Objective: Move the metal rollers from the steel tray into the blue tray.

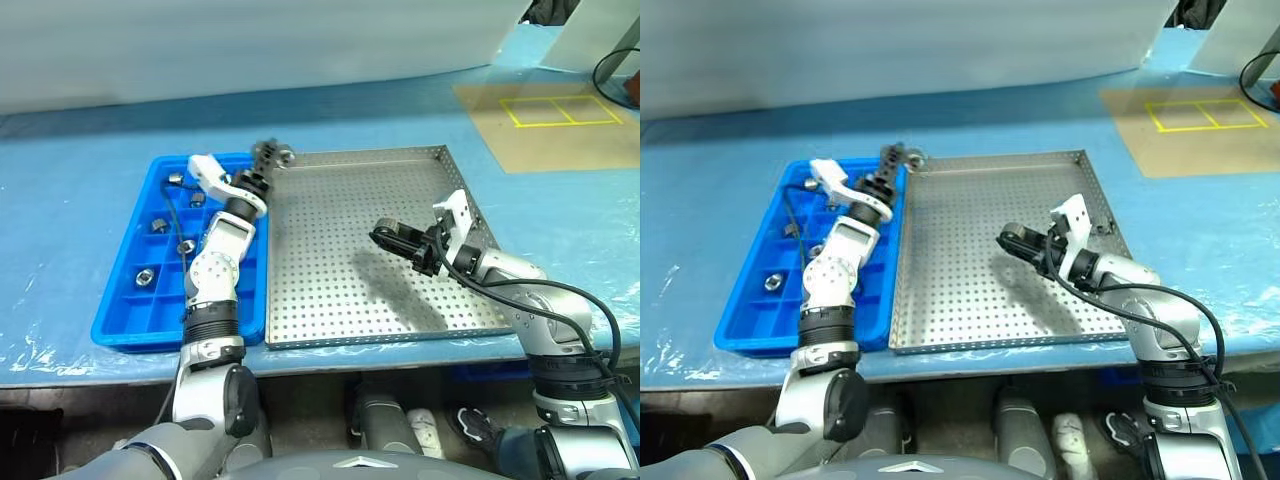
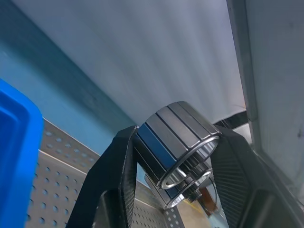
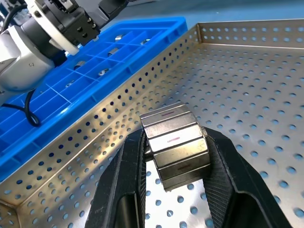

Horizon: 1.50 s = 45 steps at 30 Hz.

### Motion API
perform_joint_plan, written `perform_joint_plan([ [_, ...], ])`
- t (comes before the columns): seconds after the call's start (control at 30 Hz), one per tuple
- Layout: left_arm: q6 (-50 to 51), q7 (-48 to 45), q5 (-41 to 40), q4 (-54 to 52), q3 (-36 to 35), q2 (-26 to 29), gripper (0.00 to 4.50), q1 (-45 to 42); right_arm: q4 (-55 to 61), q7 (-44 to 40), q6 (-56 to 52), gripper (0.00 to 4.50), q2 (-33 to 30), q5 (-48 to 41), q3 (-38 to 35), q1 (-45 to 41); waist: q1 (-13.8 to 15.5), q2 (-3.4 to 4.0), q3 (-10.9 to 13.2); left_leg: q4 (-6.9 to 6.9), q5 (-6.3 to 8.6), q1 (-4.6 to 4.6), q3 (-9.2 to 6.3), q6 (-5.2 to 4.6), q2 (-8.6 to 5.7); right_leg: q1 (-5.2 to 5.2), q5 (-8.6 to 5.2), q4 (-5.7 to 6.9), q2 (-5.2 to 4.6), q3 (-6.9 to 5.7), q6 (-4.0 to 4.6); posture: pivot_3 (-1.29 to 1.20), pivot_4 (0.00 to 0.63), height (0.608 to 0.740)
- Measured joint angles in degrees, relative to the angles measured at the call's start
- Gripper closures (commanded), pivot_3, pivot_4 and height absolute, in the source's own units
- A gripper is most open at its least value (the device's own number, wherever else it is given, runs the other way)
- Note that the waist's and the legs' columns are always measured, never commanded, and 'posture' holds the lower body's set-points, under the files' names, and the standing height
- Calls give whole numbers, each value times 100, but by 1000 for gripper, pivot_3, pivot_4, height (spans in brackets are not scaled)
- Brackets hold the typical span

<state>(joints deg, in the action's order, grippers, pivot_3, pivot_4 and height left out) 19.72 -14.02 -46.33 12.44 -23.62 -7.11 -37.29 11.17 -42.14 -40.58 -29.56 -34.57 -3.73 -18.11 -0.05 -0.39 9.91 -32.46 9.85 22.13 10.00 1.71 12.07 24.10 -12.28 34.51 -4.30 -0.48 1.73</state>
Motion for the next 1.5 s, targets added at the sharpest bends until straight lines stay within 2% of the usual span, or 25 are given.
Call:
perform_joint_plan([
  [0.27,33,32,-119,83,75,-15,2607,-12,-1,-39,18,3310,9,72,2,-38,86,-4,3,-6,1,-3,1,-1,0,1,0,6,0,4,0,-254,150,740],
  [0.57,1150,-279,-613,-263,522,176,2607,148,-157,-65,257,3310,41,325,68,-94,85,-4,3,-8,-2,-8,1,4,1,2,0,17,0,5,1,-245,150,740],
  [0.77,1532,-323,-793,-453,572,266,2607,234,-165,-191,328,3310,-84,561,311,-102,88,-4,3,-7,-3,-9,1,6,4,1,0,16,3,4,0,-242,150,740],
  [0.8,1582,-327,-809,-495,578,278,2607,252,-170,-209,348,2597,-120,647,392,-80,88,-4,3,-8,-3,-8,1,6,3,1,0,16,2,4,0,-243,150,740],
  [0.9,1707,-343,-882,-560,603,285,2607,270,-238,-287,452,1761,-191,881,591,-31,89,-4,3,-9,-3,-8,1,6,2,1,0,17,2,4,0,-242,150,740],
  [1.0,1909,-383,-967,-638,631,312,2607,318,-281,-325,503,725,-196,979,652,12,88,-4,3,-9,-3,-9,1,6,3,1,0,17,2,5,0,-243,150,740],
  [1.27,2775,-439,-1171,-653,847,490,2607,421,-369,-135,430,725,302,509,161,-407,77,-4,2,-10,-4,-14,2,8,5,2,0,25,3,5,1,-243,150,740],
  [1.5,3612,-445,-1517,-611,843,686,2607,458,-363,-25,244,725,415,197,-17,-533,87,-3,2,-9,-7,-12,2,12,3,2,0,22,3,5,1,-242,150,740],
])
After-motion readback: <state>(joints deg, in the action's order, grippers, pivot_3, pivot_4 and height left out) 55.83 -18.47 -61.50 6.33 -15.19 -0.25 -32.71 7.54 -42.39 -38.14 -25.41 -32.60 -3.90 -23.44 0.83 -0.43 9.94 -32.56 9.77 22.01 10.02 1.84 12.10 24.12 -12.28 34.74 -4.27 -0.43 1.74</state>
